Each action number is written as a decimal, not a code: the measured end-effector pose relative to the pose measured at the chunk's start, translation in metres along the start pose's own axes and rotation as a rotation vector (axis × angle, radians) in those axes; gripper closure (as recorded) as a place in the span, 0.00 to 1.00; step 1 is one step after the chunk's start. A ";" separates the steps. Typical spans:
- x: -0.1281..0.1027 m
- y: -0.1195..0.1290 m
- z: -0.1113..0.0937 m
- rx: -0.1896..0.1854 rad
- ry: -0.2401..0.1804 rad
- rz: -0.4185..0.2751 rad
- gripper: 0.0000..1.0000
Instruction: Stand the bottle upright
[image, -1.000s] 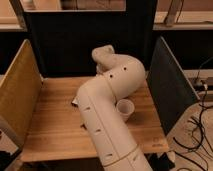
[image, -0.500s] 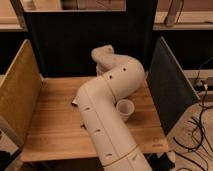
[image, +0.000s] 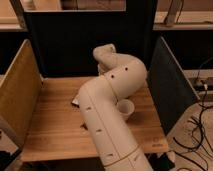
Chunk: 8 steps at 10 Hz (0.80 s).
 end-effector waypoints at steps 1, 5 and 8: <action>-0.003 -0.004 -0.005 0.004 -0.016 0.010 0.80; -0.013 -0.012 -0.029 -0.018 -0.108 0.069 0.80; -0.016 -0.024 -0.051 -0.032 -0.187 0.130 0.80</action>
